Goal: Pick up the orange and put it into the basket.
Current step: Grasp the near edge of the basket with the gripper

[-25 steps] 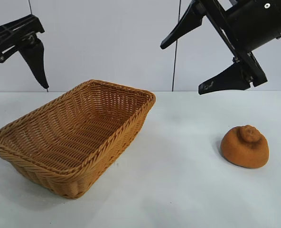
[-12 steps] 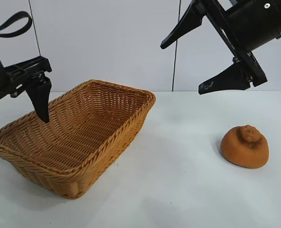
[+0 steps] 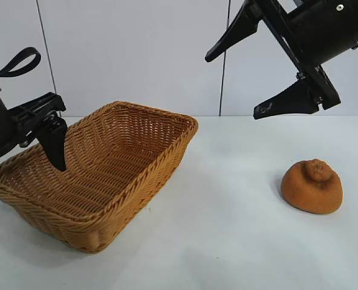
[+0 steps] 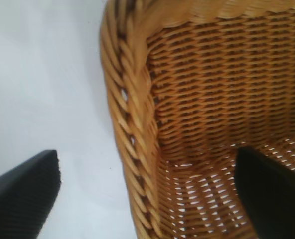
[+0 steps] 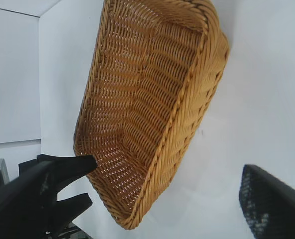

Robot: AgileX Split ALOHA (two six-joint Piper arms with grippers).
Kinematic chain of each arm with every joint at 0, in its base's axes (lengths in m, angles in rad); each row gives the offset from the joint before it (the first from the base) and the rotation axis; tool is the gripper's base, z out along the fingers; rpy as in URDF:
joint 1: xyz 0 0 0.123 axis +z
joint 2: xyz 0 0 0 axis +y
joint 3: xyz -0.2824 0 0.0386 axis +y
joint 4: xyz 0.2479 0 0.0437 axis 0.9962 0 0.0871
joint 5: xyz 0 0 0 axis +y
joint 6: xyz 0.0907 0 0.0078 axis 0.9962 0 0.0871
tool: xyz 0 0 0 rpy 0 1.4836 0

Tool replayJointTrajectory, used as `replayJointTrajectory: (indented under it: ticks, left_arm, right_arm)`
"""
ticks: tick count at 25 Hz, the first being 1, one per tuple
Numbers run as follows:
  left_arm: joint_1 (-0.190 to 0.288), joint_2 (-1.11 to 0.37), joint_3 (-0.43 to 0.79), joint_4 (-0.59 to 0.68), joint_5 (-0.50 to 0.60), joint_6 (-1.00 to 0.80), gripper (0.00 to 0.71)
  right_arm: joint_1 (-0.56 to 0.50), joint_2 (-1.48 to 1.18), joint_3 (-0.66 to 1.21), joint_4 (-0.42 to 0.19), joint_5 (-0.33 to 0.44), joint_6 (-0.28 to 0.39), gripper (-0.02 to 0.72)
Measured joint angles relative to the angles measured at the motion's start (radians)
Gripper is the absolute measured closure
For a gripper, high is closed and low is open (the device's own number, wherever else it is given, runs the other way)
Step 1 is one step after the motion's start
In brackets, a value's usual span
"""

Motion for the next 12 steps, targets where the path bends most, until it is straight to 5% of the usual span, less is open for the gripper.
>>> replayJointTrajectory:
  ticks: [12]
  left_arm:
    - [-0.018, 0.190, 0.000, -0.007, -0.161, -0.014, 0.039]
  right_arm:
    - [0.000, 0.000, 0.000, 0.000, -0.004, 0.000, 0.020]
